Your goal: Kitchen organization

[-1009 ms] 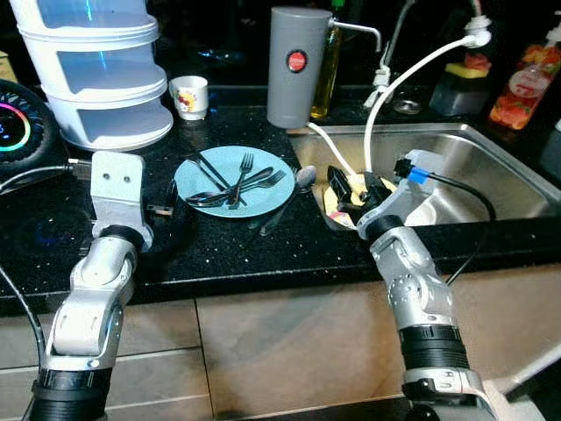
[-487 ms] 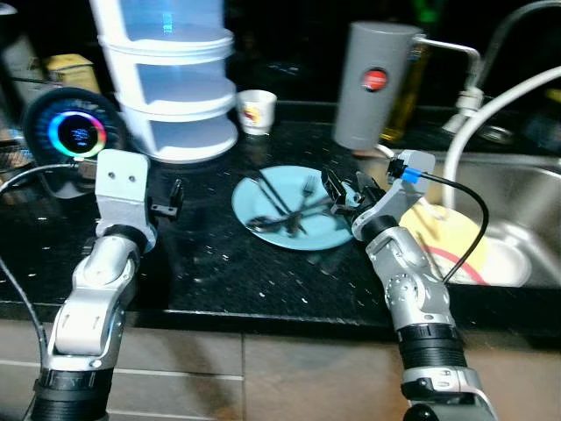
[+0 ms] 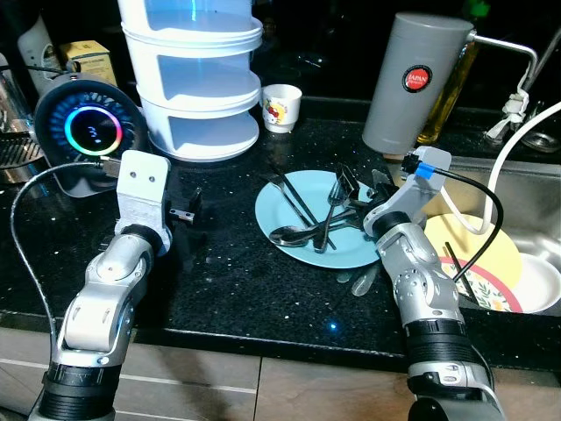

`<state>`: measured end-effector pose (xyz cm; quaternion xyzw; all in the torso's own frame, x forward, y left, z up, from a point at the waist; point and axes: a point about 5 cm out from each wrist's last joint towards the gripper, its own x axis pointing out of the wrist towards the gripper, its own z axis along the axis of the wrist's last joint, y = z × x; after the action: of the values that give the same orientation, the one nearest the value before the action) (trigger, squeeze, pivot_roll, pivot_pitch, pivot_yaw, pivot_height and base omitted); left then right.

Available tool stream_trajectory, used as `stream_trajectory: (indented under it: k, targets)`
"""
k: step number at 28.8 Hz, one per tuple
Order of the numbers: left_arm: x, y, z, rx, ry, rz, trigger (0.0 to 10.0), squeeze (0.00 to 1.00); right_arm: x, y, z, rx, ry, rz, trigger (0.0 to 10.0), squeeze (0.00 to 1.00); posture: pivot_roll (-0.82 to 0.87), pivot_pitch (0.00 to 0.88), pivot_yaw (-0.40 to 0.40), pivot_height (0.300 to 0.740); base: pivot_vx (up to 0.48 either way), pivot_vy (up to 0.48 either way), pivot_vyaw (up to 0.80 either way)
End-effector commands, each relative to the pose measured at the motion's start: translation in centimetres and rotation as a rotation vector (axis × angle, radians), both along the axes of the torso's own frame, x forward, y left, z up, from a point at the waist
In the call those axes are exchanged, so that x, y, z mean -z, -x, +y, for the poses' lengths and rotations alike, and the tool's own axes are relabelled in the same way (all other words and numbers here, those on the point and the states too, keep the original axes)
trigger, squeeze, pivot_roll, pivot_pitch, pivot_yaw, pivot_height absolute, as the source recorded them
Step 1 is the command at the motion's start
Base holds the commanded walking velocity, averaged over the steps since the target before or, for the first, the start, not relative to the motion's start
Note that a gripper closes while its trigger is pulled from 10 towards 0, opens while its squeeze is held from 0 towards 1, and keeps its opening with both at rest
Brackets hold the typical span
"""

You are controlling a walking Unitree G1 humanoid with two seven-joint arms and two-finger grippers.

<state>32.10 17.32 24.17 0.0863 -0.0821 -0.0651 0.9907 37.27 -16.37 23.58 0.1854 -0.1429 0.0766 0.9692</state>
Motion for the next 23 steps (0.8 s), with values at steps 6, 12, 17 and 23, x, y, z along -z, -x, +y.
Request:
stream_trajectory:
  k: [6,12,17,23]
  targets:
    - [-0.11,-0.06,0.0,0.028,0.022,0.02,10.0,0.0,-0.01,0.07,-0.47,0.03,-0.005,-0.002,10.0,0.0,0.08,0.07,-0.002,0.74,0.0,0.0,-0.4]
    - [-0.08,-0.19,0.21,0.016,0.052,0.028,10.0,0.0,-0.27,0.11,-0.36,0.028,-0.001,-0.011,10.0,0.0,0.07,0.064,-0.002,0.74,0.0,0.0,0.0]
    - [-0.19,-0.18,0.34,0.012,0.081,0.028,10.0,0.0,-0.2,0.12,-0.4,0.028,0.005,-0.006,10.0,0.0,0.07,0.064,-0.004,0.74,0.0,0.0,0.0]
    - [-0.16,-0.2,0.36,0.014,0.067,0.033,10.0,0.0,-0.1,0.08,-0.31,0.028,0.01,0.0,10.0,0.0,0.08,0.067,-0.004,0.74,0.0,0.0,0.0]
